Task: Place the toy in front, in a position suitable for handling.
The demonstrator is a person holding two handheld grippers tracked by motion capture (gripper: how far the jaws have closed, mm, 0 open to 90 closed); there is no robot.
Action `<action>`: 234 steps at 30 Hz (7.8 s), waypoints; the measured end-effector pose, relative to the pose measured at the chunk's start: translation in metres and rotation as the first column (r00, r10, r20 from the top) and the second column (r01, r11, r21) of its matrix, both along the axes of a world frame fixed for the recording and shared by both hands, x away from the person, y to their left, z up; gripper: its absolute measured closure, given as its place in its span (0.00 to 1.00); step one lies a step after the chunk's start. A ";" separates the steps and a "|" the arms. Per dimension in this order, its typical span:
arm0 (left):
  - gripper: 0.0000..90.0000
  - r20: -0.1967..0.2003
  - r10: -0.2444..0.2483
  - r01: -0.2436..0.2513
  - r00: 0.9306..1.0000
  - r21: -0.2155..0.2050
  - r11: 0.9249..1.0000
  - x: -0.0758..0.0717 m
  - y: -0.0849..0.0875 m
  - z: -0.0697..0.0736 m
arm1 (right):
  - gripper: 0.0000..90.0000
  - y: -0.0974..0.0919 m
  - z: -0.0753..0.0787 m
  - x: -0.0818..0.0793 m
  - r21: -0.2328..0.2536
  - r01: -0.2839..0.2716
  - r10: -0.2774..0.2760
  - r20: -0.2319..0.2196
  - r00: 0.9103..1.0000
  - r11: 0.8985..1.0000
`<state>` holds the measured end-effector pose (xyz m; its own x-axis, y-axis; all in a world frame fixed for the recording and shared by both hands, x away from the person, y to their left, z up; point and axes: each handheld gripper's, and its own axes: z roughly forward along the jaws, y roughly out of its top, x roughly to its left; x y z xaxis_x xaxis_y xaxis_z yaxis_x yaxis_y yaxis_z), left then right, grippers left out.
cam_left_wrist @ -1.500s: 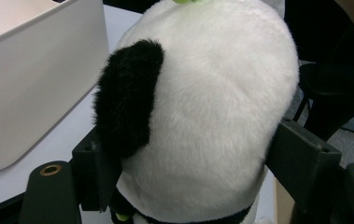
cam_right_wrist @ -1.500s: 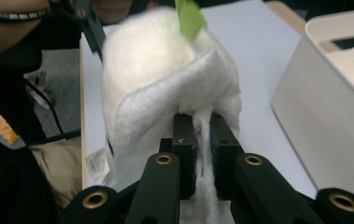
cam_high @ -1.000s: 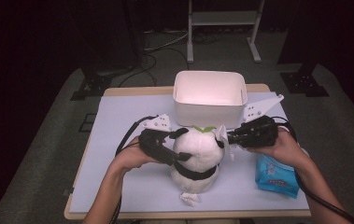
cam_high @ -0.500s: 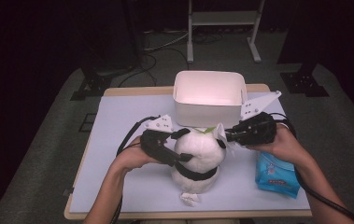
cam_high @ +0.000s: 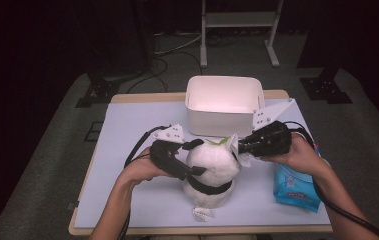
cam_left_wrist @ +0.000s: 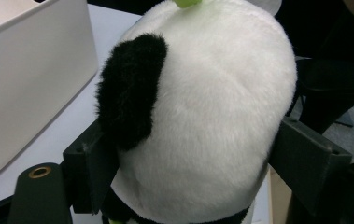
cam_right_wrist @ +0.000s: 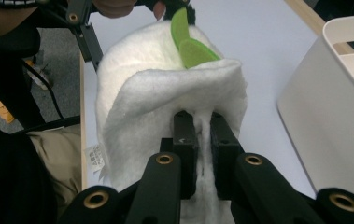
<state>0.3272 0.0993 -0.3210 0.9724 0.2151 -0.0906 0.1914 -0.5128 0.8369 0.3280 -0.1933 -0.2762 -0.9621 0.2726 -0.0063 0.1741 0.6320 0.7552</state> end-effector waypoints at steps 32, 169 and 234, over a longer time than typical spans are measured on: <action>0.25 -0.019 0.004 -0.004 1.000 -0.003 1.000 0.004 -0.014 0.002 | 0.93 -0.002 0.016 -0.006 0.007 -0.002 0.002 0.039 0.999 1.000; 0.10 -0.077 -0.035 0.044 0.996 0.111 0.993 0.004 -0.020 -0.050 | 0.93 -0.038 -0.012 -0.007 -0.043 0.053 -0.055 -0.031 0.998 0.998; 0.31 0.045 -0.044 0.033 0.998 0.222 0.975 -0.006 -0.033 -0.012 | 0.92 -0.040 -0.063 0.004 -0.070 0.087 -0.095 -0.135 0.986 0.994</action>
<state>0.3212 0.0665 -0.3330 0.9825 0.1864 0.0035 0.1288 -0.6922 0.7101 0.3320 -0.2331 -0.3390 -0.9261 0.3624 0.1048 0.3330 0.6546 0.6787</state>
